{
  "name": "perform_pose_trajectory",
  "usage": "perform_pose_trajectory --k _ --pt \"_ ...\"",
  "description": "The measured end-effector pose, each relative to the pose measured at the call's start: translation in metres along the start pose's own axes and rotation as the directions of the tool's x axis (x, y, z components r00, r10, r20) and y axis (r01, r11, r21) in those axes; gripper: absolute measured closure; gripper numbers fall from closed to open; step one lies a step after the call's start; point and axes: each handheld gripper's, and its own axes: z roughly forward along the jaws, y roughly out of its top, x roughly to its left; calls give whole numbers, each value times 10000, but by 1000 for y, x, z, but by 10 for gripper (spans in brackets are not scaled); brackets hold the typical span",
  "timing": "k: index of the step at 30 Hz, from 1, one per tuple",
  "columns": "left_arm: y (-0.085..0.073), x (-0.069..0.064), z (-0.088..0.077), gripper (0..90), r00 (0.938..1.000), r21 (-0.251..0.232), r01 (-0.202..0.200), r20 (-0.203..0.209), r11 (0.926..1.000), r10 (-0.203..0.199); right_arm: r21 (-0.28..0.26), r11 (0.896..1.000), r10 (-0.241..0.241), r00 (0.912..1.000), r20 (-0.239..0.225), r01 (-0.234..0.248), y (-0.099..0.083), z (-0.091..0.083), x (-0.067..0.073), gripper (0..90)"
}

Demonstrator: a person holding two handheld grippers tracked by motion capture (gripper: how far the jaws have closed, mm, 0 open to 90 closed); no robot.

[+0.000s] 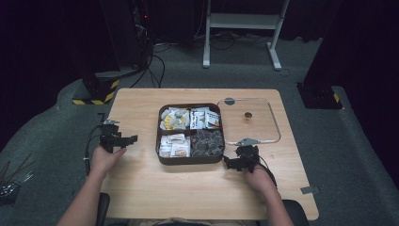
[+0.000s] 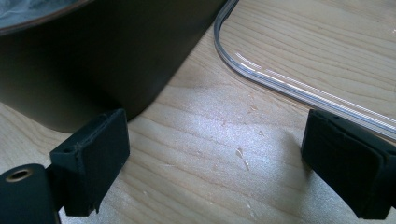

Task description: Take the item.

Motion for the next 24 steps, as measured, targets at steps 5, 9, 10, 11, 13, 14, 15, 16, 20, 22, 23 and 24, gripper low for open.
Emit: perform_pose_trajectory --k 5,9,10,11,13,14,15,16,20,22,23,24 --pt "5 -8 -2 214 9988 25 -485 -5 9988 485 -4 10000 0 10000 -15 0 0 0 0 79" --pt "10 -14 -5 243 9984 -168 -488 275 9987 493 -3 10000 4 10000 -18 -4 0 0 0 79" --pt "12 -15 -6 245 9978 -195 -594 288 9980 599 -9 10000 4 10000 -10 -4 0 0 0 79" --pt "13 -16 -6 243 9975 -256 -613 326 9978 621 -6 10000 1 10000 -16 -1 0 0 0 79" --pt "15 -19 -7 242 9967 -261 -610 519 9978 623 -4 10000 2 10000 -17 -2 0 0 0 79" --pt "16 -20 -7 244 9959 -264 -628 640 9977 644 -4 10000 1 10000 -17 -1 0 0 0 79" --pt "17 -21 -7 253 9949 -259 -705 701 9972 721 -7 10000 13 10000 -11 -13 0 0 0 79" --pt "18 -24 -7 267 9940 -184 -803 733 9966 815 -10 10000 3 10000 -11 -3 0 0 0 79" --pt "21 -32 -6 292 9890 -52 -1267 763 9919 1267 -10 10000 3 10000 -8 -3 0 0 0 79" --pt "23 -35 -7 305 9869 -80 -1341 888 9909 1343 -8 10000 14 10000 -10 -14 0 0 0 79" --pt "23 -37 -7 307 9858 -88 -1407 919 9900 1409 -10 10000 1 10000 -10 -1 0 0 0 79" --pt "24 -38 -7 312 9841 -79 -1514 929 9884 1514 -11 10000 2 10000 -8 -2 0 0 0 79"
